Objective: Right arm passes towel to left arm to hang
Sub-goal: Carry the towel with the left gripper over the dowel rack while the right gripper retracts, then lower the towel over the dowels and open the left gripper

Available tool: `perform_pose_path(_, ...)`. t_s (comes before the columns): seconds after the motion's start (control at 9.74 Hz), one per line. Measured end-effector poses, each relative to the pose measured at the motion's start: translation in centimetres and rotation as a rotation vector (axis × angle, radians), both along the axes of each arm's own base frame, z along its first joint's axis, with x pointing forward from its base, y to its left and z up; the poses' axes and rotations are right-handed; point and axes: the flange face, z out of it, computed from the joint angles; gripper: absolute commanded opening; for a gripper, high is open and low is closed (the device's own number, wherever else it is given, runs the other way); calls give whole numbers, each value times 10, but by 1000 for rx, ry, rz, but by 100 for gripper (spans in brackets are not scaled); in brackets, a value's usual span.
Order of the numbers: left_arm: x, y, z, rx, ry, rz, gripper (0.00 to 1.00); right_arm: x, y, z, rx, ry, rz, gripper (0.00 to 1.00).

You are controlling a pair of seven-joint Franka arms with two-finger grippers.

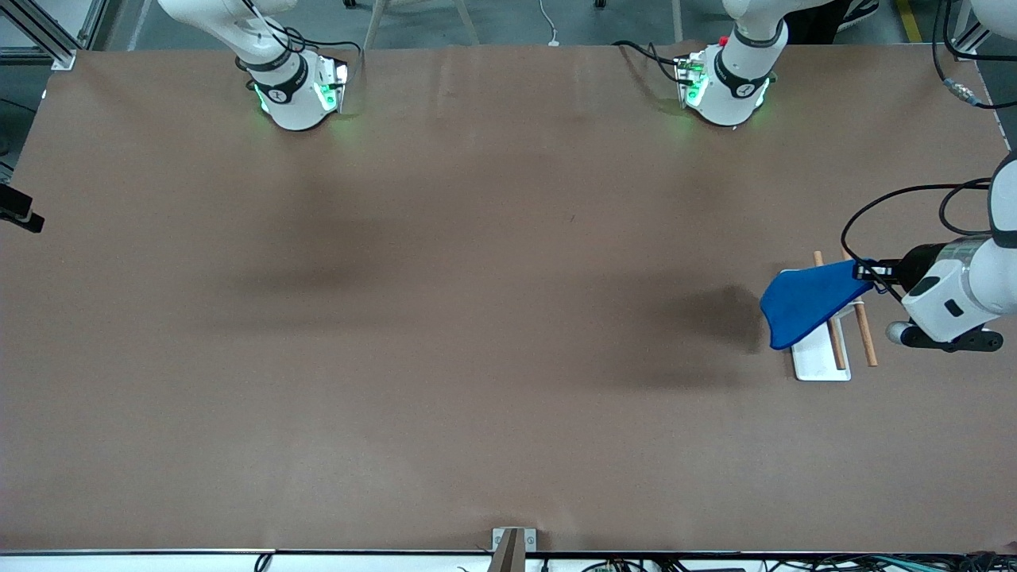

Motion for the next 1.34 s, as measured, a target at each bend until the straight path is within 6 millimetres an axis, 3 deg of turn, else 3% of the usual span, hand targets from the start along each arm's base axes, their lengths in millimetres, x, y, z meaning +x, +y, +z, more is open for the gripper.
perform_pose_path(0.51,-4,52,-5,16,17,-114,0,-17,3,0,25,8,14,100)
perform_pose_path(1.03,0,62,-29,2,63,-222,1,-21,18,4,16,-2,43,100)
perform_pose_path(1.34,6,63,-33,5,31,-228,1,-21,23,0,1,14,43,100)
